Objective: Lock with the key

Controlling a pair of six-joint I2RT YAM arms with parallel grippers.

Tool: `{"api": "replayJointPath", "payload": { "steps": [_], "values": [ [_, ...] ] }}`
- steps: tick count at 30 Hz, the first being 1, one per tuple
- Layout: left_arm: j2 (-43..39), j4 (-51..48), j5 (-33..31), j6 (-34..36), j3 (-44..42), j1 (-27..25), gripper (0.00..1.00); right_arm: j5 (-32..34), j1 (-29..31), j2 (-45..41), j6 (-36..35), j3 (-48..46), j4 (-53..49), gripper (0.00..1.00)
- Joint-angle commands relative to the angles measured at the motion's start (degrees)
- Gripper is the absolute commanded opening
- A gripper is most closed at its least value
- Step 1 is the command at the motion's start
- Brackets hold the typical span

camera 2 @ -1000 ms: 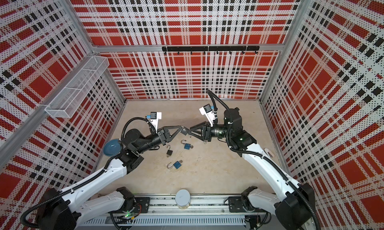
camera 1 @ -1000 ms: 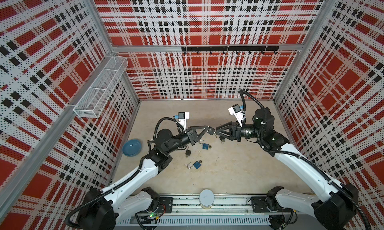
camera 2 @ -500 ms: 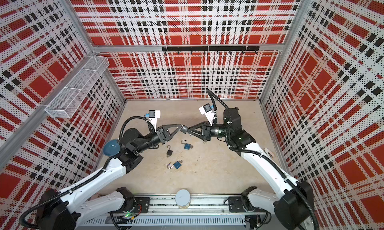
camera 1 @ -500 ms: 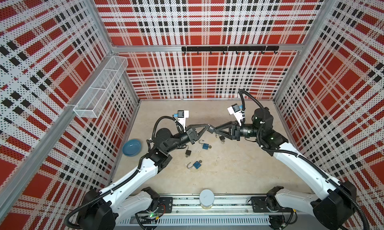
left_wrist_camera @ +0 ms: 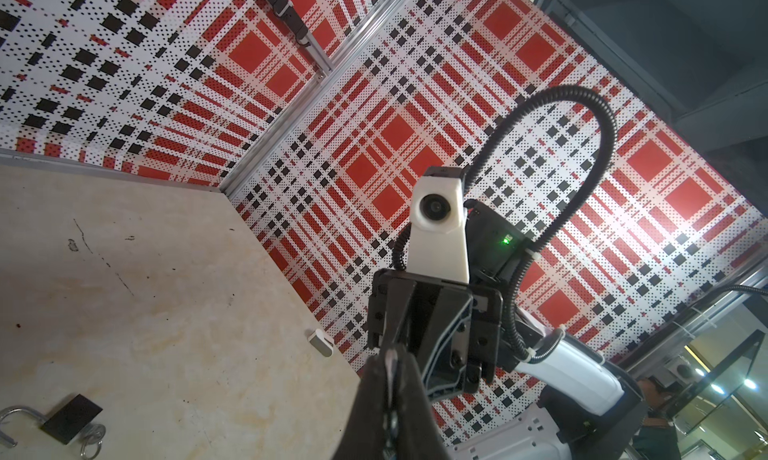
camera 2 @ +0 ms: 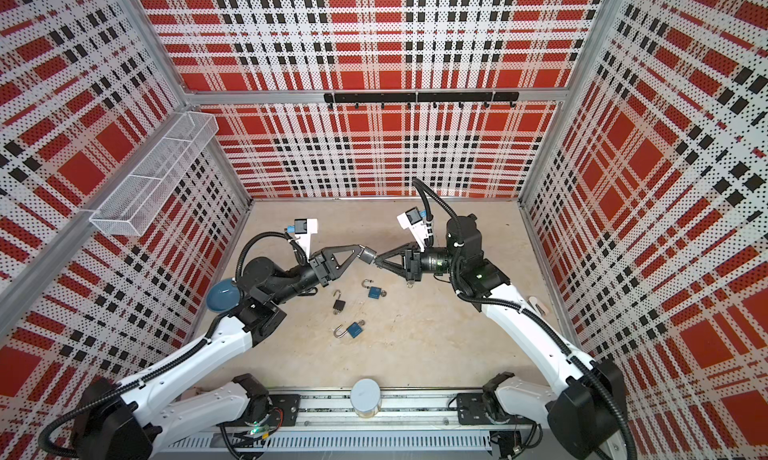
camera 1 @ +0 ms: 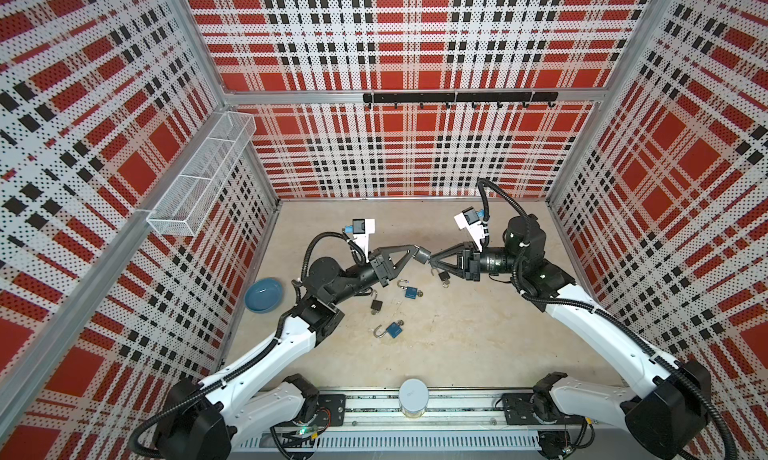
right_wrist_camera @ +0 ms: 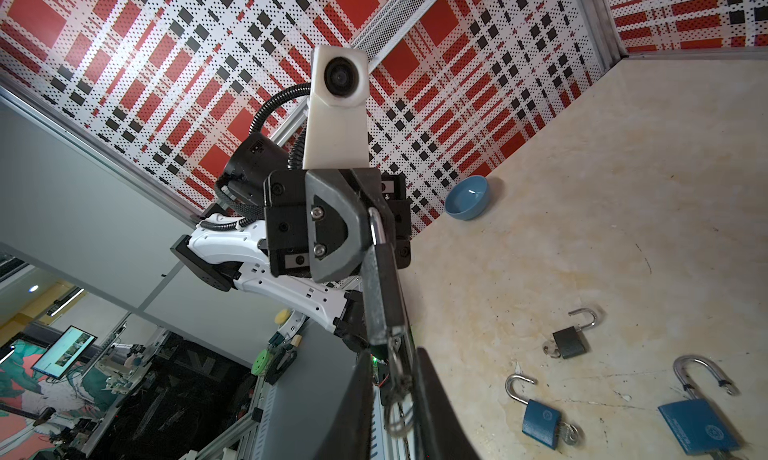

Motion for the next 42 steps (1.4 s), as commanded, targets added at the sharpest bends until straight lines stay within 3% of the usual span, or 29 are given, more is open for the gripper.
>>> {"api": "replayJointPath", "payload": {
  "steps": [1, 4, 12, 20, 26, 31, 39, 42],
  "values": [
    [0.11, 4.25, -0.2, -1.64, 0.88, 0.46, 0.0, -1.0, -0.24, 0.35, -0.25, -0.28, 2.72, 0.1],
    [0.37, 4.52, 0.33, -1.84, 0.79, 0.5, 0.0, -1.01, -0.24, 0.35, -0.19, -0.2, 2.9, 0.0],
    [-0.98, 5.03, -0.52, -2.02, -0.32, 1.62, 0.0, -1.87, -0.72, -0.23, 2.42, -1.46, 6.37, 0.0],
    [-3.22, 5.16, 0.96, -3.18, -0.09, 7.29, 0.0, -2.27, -2.74, -2.1, 5.71, -5.31, 9.77, 0.0],
    [-2.71, 2.72, 3.29, -2.08, -0.7, 9.16, 0.0, 3.28, -4.18, -4.31, 0.13, -5.68, -0.02, 0.0],
    [1.02, -4.13, 3.51, 2.23, -1.93, 5.66, 0.0, 13.09, -7.18, -6.21, -3.3, -7.65, -10.5, 0.0],
    [14.91, -10.75, -3.38, 9.15, 2.36, -5.31, 0.0, 21.87, -15.46, -12.0, -8.33, -12.51, -24.78, 0.0],
    [21.01, -11.1, -5.42, 10.3, 5.13, -8.66, 0.0, 22.02, -19.53, -14.06, -7.95, -14.6, -27.18, 0.0]
  ]
}}
